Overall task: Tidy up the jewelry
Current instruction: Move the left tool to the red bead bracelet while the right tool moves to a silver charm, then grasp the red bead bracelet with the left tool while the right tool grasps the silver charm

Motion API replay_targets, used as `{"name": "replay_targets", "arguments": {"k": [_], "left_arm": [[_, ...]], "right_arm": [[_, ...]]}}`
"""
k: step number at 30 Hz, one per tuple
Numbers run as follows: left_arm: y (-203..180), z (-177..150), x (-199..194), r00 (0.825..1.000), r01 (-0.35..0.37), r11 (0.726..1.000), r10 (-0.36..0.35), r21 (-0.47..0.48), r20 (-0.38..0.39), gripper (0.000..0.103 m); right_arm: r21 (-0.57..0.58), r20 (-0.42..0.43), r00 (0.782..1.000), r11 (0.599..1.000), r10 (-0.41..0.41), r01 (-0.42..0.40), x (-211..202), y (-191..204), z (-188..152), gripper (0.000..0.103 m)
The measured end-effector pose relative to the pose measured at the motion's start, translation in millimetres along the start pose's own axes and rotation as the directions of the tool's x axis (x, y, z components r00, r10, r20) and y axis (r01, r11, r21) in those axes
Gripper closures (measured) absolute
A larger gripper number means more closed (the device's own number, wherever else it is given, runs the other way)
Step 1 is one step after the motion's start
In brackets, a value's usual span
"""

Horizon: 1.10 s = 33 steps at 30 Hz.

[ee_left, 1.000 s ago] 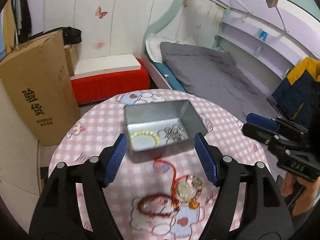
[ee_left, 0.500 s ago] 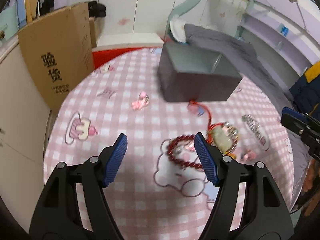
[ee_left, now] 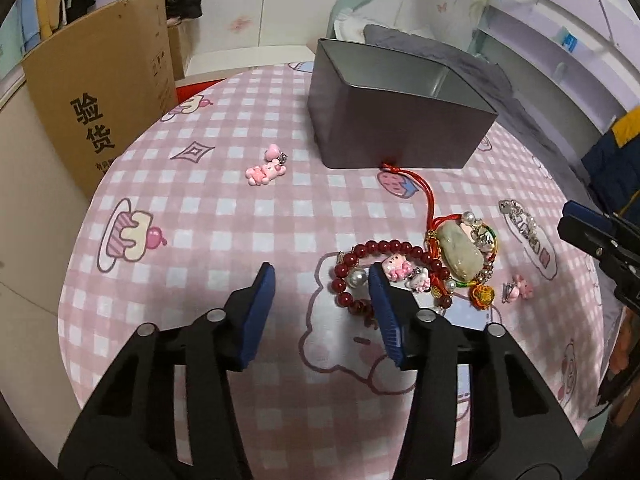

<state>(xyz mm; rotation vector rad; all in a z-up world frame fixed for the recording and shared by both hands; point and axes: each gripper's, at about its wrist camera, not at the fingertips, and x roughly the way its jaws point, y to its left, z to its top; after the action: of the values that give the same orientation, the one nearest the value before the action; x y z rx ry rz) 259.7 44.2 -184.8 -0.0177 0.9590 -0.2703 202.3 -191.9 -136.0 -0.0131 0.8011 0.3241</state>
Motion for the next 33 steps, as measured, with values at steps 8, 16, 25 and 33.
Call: {"name": "replay_targets", "arguments": {"k": [8,16,25,33], "left_arm": [[-16,-4,2,0.998,-0.061,0.993,0.061,0.102,0.006,0.07],[-19,-6,-1,1.0,0.011,0.995,-0.012,0.101,0.009,0.092],[-22,-14,-19,0.997,0.069,0.993,-0.072,0.091,0.028,0.092],[-28,-21,-30,0.995,0.098,0.987,-0.101,0.124,0.02,0.092]], "right_arm": [[0.003,-0.009,1.0,1.0,0.01,-0.01,4,-1,-1,0.064],[-0.003,-0.015,1.0,1.0,0.011,-0.011,6,2,-2,0.064],[-0.006,-0.017,1.0,1.0,0.017,-0.017,6,6,-3,0.064],[-0.012,-0.023,0.999,0.999,0.039,-0.04,8,13,-4,0.064]]}}
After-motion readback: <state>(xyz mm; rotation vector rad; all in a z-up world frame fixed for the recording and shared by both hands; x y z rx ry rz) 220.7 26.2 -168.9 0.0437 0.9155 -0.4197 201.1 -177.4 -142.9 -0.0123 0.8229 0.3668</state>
